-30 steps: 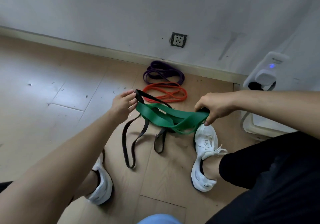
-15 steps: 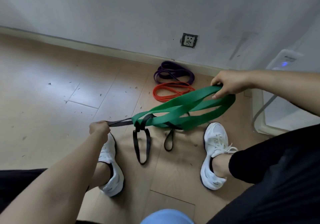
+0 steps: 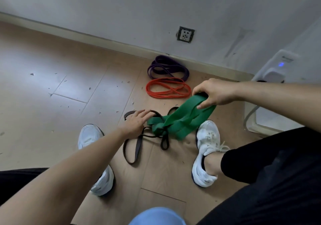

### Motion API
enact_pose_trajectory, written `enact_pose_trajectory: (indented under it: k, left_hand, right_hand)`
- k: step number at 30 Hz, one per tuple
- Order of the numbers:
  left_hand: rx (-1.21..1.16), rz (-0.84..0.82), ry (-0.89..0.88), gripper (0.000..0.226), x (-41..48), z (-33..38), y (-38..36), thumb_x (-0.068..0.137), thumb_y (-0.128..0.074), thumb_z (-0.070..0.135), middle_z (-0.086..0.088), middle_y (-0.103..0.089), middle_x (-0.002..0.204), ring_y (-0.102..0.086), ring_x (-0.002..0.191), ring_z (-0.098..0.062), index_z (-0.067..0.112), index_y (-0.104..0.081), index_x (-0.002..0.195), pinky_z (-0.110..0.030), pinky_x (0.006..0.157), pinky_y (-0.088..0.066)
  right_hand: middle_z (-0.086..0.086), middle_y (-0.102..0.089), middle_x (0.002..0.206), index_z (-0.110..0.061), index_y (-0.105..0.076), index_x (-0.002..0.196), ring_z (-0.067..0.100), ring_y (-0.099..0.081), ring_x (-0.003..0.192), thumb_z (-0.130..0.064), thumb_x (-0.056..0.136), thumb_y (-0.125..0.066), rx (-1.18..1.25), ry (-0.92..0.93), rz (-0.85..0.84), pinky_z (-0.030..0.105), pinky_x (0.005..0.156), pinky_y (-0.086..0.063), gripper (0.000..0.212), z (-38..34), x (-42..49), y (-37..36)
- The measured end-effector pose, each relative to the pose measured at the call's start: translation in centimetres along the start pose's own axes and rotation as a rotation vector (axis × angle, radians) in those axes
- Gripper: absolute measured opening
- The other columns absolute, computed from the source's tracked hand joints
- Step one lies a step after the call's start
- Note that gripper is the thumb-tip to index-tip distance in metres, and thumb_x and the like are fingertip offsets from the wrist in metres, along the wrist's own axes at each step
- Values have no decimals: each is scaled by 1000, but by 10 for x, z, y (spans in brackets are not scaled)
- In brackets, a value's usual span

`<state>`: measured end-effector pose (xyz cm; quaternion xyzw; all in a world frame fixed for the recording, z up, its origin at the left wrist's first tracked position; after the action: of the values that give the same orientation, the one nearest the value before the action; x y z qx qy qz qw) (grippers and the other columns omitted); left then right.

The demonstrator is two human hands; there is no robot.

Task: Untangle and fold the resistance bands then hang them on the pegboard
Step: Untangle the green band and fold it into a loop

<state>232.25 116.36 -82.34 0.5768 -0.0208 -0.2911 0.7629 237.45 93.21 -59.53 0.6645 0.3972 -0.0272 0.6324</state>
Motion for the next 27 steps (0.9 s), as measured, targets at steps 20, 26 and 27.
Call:
enact_pose_trajectory:
  k: [20,26,27]
  left_hand:
    - [135,-192,-120,68,44,52,-54,92,-70,27,-6,-54,121,-66,95,-29,33,-39,153,-45,79,-59]
    - [285,-237,-106,57,50,46,-53,97,-62,43,-6,-63,126,-68,103,-28,33,-42,149,-40,77,-57]
    - [312,-202,-108,51,51,46,-47,97,-61,47,-4,-65,123,-68,102,-27,31,-48,144,-38,75,-57]
  right_hand:
    - [-2,-67,100,-22,-70,109,19,-63,90,-33,85,-80,230,-129,-140,32,74,-51,29,33,11,-149]
    - [-4,-69,99,-20,-71,110,15,-67,88,-32,86,-80,493,-163,-47,41,84,-59,28,46,8,-161]
    - [-5,-70,99,-21,-71,109,15,-68,88,-33,86,-79,512,-168,-43,41,84,-60,27,48,8,-163]
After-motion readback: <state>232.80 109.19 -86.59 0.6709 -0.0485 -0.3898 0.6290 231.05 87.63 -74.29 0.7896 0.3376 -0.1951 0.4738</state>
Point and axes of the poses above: each hand's wrist, its own x-axis towards the middle knuckle, its own y-axis out of the back of the hand, z = x × y, the point moved 8 cm from there along x, towards the middle knuckle
